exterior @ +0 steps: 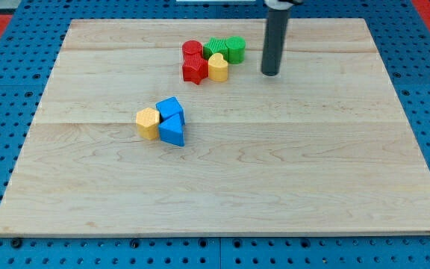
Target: Push yellow heart and green circle into the green star
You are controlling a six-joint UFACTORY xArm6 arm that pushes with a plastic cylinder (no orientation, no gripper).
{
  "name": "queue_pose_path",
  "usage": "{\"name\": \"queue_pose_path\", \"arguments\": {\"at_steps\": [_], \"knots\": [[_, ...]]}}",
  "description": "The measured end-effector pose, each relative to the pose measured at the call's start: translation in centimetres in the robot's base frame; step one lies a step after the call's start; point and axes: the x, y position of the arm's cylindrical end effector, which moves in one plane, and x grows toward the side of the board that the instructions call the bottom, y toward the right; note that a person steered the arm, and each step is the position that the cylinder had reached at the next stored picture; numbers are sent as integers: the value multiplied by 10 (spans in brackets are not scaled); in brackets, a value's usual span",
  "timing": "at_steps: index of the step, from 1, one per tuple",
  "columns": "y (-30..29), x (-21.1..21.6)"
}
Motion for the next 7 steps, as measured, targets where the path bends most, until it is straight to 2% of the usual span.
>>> {"name": "queue_pose_path", "arguments": {"at_steps": [1,2,4,6,7], "knots": [[20,-79],[20,-136],[-39,-128],[-46,-38],[-43,-13]]}}
